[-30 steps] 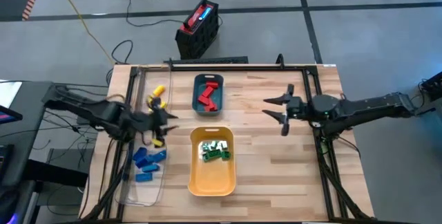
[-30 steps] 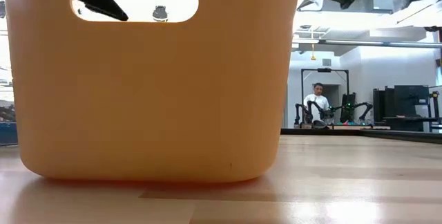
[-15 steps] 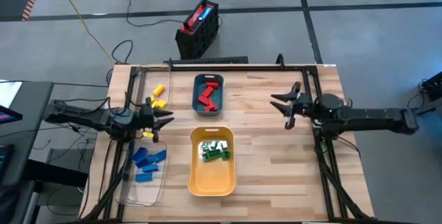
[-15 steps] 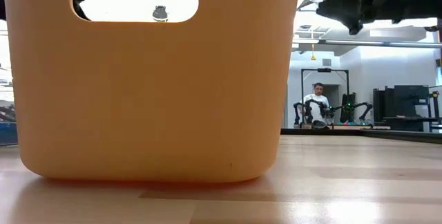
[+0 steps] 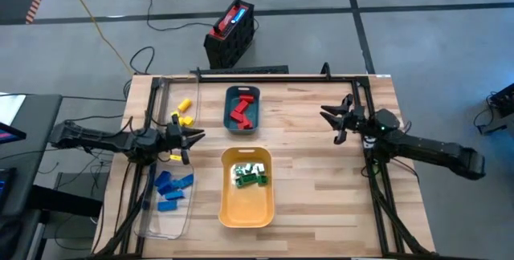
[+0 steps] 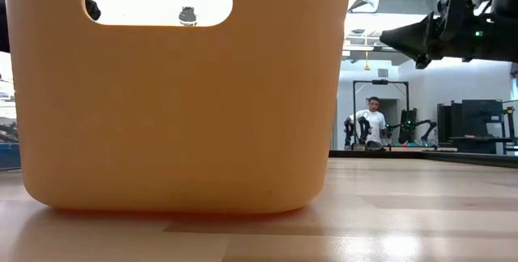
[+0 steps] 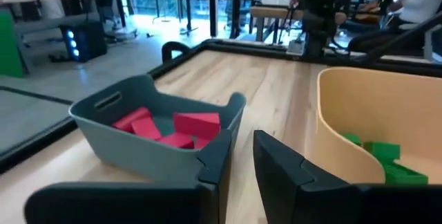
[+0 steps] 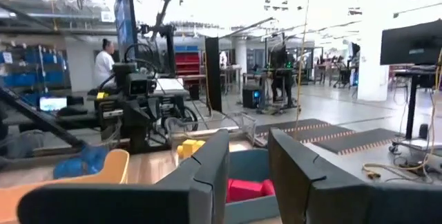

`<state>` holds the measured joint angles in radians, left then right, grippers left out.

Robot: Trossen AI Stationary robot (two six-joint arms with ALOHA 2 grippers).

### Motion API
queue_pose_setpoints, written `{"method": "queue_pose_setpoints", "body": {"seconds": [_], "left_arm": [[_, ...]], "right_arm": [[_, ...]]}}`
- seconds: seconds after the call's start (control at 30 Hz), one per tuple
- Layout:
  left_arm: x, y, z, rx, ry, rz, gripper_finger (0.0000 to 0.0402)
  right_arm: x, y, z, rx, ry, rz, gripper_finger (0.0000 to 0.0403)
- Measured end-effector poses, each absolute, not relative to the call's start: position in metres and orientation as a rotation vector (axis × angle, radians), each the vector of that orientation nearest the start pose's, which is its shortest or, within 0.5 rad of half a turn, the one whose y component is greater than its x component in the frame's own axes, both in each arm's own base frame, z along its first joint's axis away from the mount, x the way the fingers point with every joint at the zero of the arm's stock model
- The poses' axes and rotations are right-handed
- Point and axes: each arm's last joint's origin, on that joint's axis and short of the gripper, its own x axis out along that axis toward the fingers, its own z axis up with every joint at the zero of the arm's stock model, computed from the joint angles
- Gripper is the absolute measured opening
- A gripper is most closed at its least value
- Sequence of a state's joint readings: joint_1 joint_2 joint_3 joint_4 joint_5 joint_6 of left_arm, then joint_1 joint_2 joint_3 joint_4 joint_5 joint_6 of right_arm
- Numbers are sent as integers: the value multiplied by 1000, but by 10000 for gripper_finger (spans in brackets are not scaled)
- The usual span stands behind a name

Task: Sort blocks
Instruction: Return to Home Position

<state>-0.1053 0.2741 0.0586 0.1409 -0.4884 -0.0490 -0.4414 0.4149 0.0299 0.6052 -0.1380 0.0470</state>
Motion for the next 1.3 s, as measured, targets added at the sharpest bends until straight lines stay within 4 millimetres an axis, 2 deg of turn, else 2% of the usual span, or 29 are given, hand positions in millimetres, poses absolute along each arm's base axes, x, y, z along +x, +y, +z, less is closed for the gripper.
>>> {"method": "queue_pose_setpoints", "body": {"seconds": [0.3, 0.43, 0.6, 0.8, 1.03, 1.3], "left_arm": [[112, 7, 172, -18, 92, 343, 45], [113, 9, 171, -26, 88, 323, 40], [113, 9, 156, -55, 130, 282, 33], [113, 6, 159, -24, 106, 185, 28], [112, 9, 156, 10, 134, 279, 28], [112, 9, 156, 3, 134, 294, 28]], "right_arm": [[110, -51, 190, -22, -224, -281, 110], [110, -53, 185, -24, -174, -297, 110], [111, -54, 177, 4, -97, -307, 110], [110, -55, 177, -15, -89, -326, 110], [110, -56, 176, -25, -76, -333, 111], [110, -56, 171, -13, -35, -336, 111]]}}
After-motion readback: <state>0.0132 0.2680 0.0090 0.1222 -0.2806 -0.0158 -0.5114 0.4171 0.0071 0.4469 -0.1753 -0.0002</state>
